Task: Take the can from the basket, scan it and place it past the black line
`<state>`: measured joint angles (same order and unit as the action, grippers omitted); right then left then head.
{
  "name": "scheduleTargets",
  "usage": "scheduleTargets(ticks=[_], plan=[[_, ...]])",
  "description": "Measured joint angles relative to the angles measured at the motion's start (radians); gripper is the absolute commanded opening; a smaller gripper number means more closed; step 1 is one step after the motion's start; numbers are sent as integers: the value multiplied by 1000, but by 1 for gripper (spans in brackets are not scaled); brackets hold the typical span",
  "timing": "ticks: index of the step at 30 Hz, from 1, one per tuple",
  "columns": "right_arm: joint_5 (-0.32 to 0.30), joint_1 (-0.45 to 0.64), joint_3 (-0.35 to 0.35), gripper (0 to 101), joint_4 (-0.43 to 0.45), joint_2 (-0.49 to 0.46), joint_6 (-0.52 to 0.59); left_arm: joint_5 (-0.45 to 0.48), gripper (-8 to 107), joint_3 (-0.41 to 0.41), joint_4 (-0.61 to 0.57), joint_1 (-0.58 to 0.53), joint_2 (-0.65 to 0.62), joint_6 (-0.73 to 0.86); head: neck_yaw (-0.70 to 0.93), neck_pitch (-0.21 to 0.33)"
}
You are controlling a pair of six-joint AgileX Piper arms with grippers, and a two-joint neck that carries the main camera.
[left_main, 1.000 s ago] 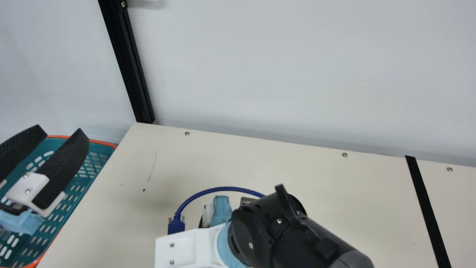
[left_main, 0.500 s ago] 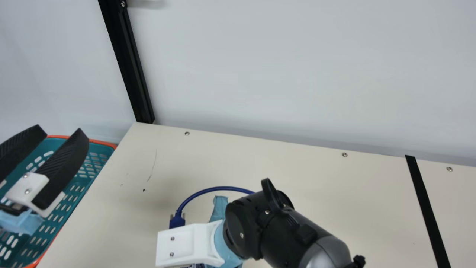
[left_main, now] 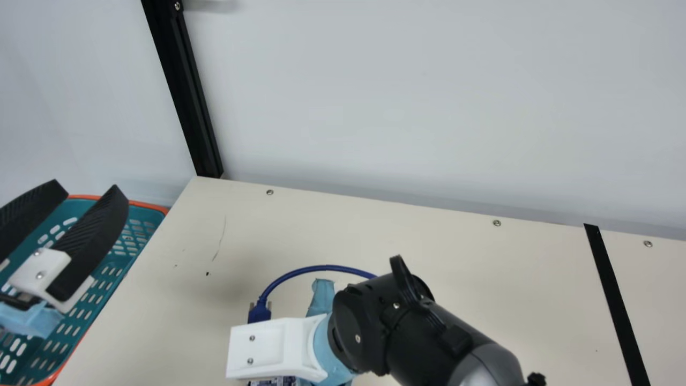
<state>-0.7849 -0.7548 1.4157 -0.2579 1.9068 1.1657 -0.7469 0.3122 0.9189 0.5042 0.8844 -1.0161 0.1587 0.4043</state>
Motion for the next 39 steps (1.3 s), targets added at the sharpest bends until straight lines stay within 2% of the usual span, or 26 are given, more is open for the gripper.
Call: scheduleTargets(ticks=[16, 30, 39], plan=[[13, 1, -12, 0, 27, -90, -65, 0, 90, 0, 0, 0, 0, 0, 0, 0], [44, 25, -71, 0, 41, -178, -130, 0, 90, 0, 0, 0, 0, 0, 0, 0], [89, 58, -126, 0, 47, -258, -193, 0, 90, 0, 0, 0, 0, 0, 0, -5]])
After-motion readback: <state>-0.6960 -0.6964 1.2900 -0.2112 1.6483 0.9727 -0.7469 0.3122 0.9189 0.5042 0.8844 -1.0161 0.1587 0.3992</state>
